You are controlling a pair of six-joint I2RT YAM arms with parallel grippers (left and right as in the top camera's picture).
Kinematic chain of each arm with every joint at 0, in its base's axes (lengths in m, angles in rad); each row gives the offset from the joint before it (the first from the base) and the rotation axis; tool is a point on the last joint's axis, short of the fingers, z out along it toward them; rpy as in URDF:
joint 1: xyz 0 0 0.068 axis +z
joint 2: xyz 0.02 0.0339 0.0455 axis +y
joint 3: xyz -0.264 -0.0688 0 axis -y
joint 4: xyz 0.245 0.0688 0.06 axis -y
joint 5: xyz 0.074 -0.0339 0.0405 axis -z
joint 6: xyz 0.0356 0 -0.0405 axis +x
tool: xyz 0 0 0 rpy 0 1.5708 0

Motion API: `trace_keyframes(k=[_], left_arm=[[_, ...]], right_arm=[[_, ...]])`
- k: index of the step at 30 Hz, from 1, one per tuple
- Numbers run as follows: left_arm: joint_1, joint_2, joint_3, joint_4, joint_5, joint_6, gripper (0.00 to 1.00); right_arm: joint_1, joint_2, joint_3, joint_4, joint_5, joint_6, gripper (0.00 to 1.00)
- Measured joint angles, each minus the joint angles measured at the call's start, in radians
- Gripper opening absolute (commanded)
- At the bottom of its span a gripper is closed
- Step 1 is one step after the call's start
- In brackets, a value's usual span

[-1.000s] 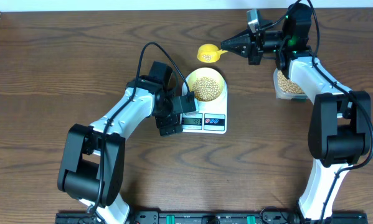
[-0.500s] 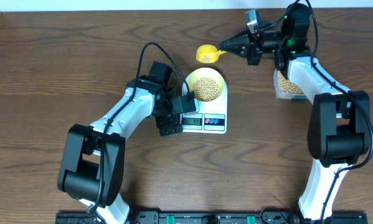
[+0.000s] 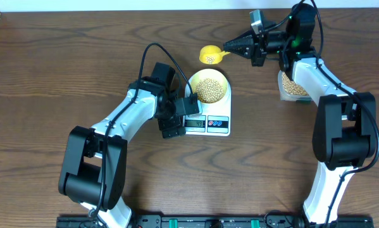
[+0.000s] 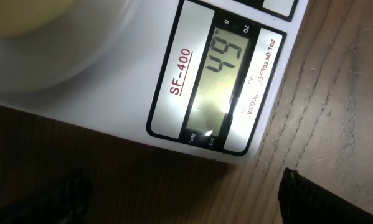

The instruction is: Scoop item into bowl and weigh 50g on scale

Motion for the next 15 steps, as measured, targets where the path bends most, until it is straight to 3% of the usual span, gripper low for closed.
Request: trace_keyframes(k=[15], left_arm=[[0.000, 0.000, 0.000, 0.000, 0.000, 0.000, 0.98]], right_arm=[[0.000, 0.000, 0.000, 0.002, -0.003, 0.000, 0.01]])
